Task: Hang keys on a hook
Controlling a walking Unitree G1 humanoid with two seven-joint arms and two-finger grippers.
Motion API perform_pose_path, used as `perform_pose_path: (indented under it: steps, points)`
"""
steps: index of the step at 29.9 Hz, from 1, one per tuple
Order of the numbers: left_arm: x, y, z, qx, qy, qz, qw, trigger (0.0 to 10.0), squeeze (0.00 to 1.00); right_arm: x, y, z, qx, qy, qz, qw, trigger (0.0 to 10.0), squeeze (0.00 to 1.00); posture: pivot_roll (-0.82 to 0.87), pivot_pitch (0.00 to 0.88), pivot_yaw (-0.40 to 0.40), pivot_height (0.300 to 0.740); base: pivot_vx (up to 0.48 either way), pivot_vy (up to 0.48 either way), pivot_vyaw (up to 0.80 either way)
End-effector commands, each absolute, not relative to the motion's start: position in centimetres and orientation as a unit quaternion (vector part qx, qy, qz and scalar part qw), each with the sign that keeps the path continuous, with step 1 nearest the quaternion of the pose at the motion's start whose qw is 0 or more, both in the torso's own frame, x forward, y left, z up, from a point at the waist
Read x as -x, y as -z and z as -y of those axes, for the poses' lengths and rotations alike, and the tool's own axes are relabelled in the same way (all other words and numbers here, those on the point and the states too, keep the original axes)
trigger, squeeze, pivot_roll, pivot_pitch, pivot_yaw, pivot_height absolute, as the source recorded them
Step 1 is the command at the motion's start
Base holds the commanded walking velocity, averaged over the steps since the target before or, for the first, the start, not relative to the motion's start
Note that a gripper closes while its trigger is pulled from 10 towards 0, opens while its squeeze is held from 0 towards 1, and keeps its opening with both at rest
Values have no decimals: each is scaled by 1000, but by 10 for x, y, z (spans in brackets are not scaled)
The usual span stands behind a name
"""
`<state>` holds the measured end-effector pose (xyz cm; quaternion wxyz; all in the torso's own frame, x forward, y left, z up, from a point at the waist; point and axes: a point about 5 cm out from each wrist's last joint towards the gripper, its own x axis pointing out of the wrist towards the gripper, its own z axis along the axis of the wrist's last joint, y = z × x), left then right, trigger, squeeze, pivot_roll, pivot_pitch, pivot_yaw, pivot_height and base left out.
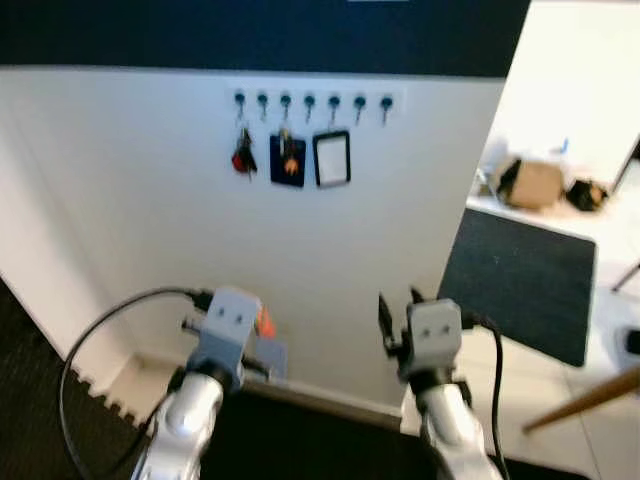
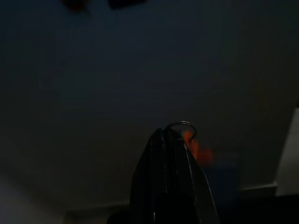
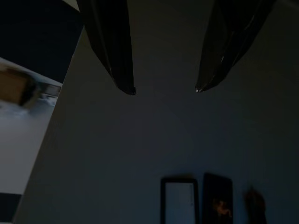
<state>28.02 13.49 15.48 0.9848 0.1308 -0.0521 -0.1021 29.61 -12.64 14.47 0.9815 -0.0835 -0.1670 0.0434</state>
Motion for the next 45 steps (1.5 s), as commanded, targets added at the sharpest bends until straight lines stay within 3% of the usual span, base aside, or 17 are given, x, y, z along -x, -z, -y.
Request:
perform_pose_path:
  steps: [1, 15, 22, 23, 28, 34, 39, 45]
  points:
    - [-281, -154, -136, -138, 99, 47, 984, 10000, 0, -295, -143, 127, 80, -41, 163, 983, 10000, 0, 44, 94, 66, 740, 0, 0, 0]
    - [-281, -154, -135, -142, 100, 52, 983, 10000, 0, -296, -144, 127, 82, -42, 164, 982, 10000, 0, 42, 91, 64, 740, 0, 0, 0]
    - [-286, -175, -131, -142, 105, 95, 980, 10000, 0, -296, -147, 126, 82, -43, 170, 981, 10000, 0, 40, 90, 63, 740, 0, 0, 0]
    - [-292, -194, -125, -149, 107, 132, 974, 10000, 0, -298, -151, 125, 78, -44, 176, 980, 10000, 0, 40, 90, 60, 740, 0, 0, 0]
    - [-307, -215, -115, -155, 99, 160, 970, 10000, 0, -300, -153, 124, 71, -47, 177, 980, 10000, 0, 46, 94, 53, 740, 0, 0, 0]
    - [-344, -261, -100, -94, 75, 208, 971, 10000, 0, -299, -146, 120, 33, -60, 150, 986, 10000, 0, 38, 111, 53, 740, 0, 0, 0]
    - [-346, -276, -100, -86, 75, 240, 964, 10000, 0, -291, -121, 126, 40, -54, 105, 992, 10000, 0, 19, 115, 63, 740, 0, 0, 0]
    - [-346, -279, -92, -90, 88, 251, 960, 10000, 0, -277, -79, 155, 51, 16, 22, 998, 10000, 0, 14, 114, 64, 740, 0, 0, 0]
